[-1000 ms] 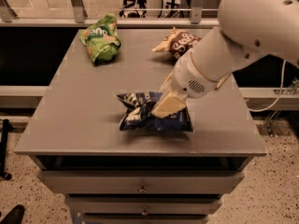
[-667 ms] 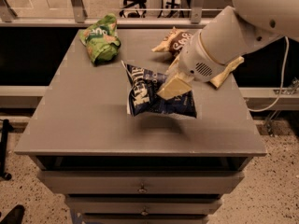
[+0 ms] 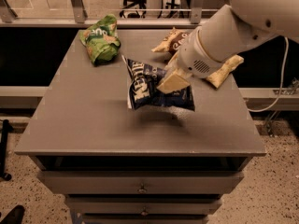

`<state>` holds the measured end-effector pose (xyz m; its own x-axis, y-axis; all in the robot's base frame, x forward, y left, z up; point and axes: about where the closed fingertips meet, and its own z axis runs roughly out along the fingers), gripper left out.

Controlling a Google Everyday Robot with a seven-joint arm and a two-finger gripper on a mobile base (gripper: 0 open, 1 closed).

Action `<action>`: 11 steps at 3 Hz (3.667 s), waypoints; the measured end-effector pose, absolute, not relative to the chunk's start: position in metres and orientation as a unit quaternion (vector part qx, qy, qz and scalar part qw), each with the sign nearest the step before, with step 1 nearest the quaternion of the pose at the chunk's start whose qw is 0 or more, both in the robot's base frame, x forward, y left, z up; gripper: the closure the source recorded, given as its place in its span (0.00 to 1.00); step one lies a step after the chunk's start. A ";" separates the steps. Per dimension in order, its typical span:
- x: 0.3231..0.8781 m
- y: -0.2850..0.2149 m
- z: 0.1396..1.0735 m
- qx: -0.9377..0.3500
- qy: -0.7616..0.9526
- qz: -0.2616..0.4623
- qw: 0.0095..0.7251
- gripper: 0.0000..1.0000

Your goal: Move blue chip bag near green rice chip bag

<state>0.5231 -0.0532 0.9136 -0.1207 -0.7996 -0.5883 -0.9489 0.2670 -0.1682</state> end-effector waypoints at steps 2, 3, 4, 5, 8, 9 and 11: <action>0.635 -0.058 0.964 -0.598 0.702 0.038 0.385 1.00; 0.687 -0.039 0.985 -0.608 0.674 0.015 0.419 1.00; 0.756 -0.001 0.988 -0.629 0.646 0.003 0.434 1.00; 0.807 0.028 0.985 -0.636 0.629 0.003 0.448 1.00; 0.854 0.032 0.951 -0.638 0.629 -0.002 0.444 1.00; 0.859 0.028 0.934 -0.641 0.631 0.002 0.436 1.00; 0.857 0.063 0.923 -0.652 0.614 0.039 0.443 1.00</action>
Offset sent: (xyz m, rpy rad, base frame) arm 0.1669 -0.0105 0.0912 -0.0126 -0.3935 -0.0388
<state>0.8569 0.0630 0.9230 0.2427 -0.7658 -0.5955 -0.8356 0.1468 -0.5294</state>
